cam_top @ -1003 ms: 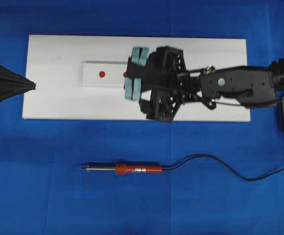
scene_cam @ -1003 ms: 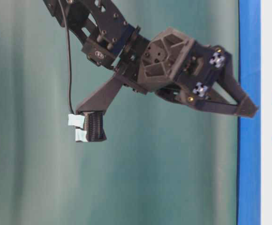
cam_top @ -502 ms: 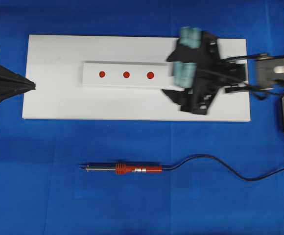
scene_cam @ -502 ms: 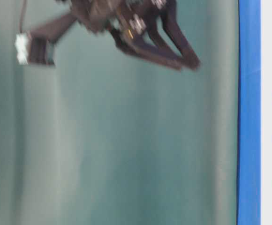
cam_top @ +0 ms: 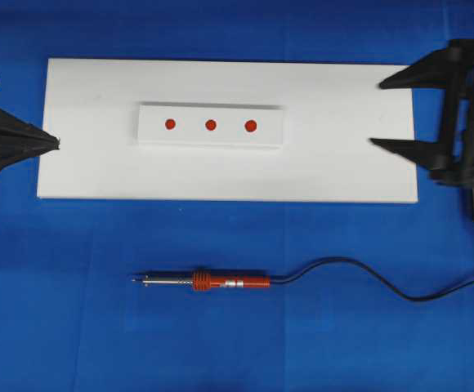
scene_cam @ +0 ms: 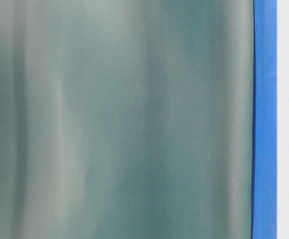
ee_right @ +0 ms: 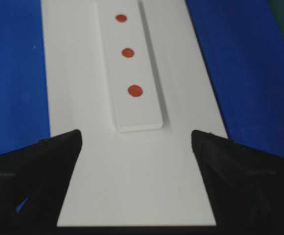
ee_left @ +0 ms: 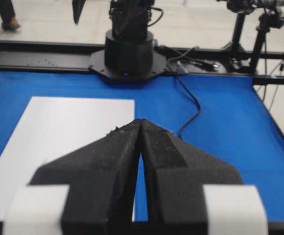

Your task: Touch the tip of the soldering iron to the mark.

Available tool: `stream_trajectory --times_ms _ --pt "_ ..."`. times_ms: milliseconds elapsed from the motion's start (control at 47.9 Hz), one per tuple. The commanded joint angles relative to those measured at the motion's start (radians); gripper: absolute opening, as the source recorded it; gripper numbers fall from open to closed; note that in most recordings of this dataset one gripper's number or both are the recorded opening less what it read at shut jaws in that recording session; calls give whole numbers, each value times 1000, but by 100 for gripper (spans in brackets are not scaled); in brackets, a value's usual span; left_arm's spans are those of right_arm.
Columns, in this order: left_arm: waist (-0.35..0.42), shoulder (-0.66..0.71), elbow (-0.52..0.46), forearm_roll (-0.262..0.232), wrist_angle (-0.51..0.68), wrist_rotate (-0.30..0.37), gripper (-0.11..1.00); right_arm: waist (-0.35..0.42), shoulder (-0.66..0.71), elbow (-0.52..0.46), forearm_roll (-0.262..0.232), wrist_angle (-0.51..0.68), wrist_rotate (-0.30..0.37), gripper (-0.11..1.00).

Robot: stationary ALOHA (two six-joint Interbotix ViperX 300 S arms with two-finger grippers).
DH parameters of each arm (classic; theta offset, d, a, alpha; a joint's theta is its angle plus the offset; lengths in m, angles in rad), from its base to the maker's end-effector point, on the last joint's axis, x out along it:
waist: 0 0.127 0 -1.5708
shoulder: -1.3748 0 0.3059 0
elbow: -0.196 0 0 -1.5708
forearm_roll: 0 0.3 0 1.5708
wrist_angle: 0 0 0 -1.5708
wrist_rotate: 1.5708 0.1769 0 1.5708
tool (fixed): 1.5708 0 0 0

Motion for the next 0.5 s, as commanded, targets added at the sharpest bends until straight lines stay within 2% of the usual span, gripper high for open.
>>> stream_trajectory --times_ms 0,293,481 --pt "-2 3 -12 3 -5 2 0 -2 -100 48 3 -3 2 87" --pt "-3 5 -11 2 -9 2 0 -2 -279 193 9 -25 9 86" --pt "-3 8 -11 2 -9 2 0 -2 -299 235 25 -72 11 84"
